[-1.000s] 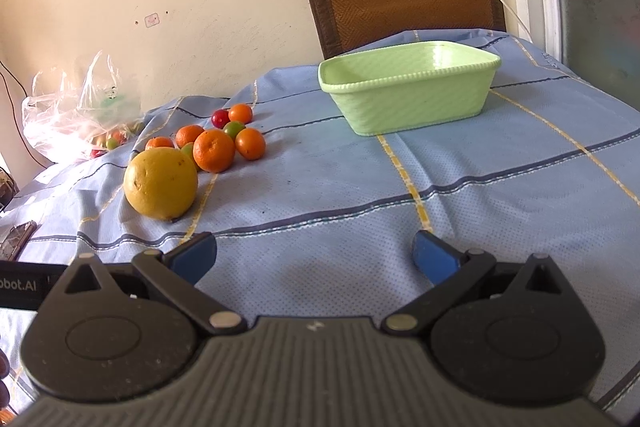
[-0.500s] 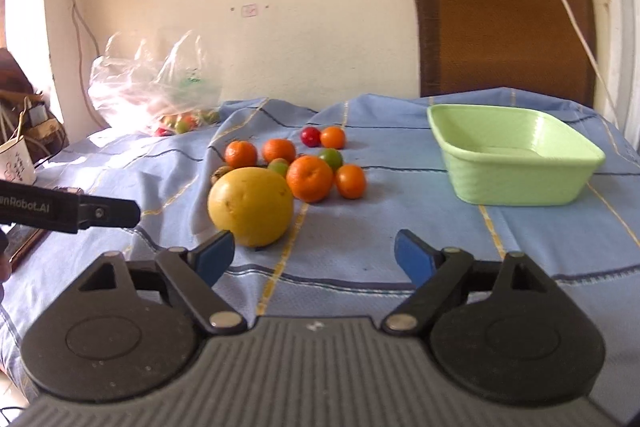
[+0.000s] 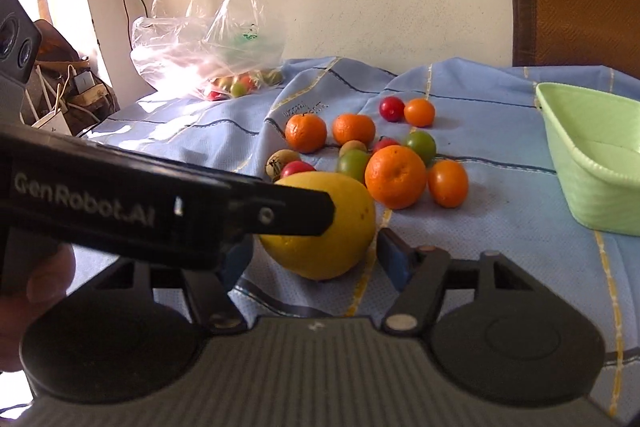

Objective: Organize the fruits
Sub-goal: 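Close the right gripper on the yellow grapefruit while the left gripper clamps its other side, then lift the grapefruit with both grippers into the green bowl and open them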

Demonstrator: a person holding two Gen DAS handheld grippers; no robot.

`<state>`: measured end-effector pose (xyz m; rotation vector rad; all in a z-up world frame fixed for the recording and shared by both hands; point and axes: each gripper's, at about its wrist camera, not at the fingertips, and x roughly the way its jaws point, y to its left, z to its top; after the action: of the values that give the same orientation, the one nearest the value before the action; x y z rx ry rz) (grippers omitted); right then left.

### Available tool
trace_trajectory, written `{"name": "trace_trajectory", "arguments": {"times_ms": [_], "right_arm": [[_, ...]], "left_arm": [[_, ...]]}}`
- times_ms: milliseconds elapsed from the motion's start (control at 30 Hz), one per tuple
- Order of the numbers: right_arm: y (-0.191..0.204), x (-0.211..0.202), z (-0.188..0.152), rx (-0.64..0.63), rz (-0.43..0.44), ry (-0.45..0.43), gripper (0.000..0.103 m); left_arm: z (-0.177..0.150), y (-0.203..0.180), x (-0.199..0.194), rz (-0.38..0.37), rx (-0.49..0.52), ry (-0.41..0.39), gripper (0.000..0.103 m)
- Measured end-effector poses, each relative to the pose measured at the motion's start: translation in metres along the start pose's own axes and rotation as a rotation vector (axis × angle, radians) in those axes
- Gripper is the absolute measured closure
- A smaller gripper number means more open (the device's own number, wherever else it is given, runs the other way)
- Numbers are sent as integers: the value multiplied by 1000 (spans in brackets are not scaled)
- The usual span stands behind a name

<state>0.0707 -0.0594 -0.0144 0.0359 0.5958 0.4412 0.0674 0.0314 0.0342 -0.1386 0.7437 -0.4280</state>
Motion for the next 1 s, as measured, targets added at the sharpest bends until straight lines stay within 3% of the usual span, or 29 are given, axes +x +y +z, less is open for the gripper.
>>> {"name": "trace_trajectory", "arguments": {"times_ms": [133, 367, 433, 567, 733, 1000], "right_arm": [[-10, -15, -2, 29, -16, -40, 40], [-65, -59, 21, 33, -192, -199, 40], [-88, -67, 29, 44, -253, -223, 40], [-131, -66, 35, 68, -353, -191, 40], [-169, -51, 31, 89, -389, -120, 40], [-174, -40, 29, 83, -404, -105, 37]], "left_arm": [[14, -24, 1, -31, 32, -15, 46], [67, -102, 41, -126, 149, -101, 45], [81, -121, 65, -159, 157, -94, 45], [95, -144, 111, -195, 142, -31, 45], [99, -156, 146, -166, 121, 23, 47], [100, -156, 138, -108, 134, 3, 40]]}}
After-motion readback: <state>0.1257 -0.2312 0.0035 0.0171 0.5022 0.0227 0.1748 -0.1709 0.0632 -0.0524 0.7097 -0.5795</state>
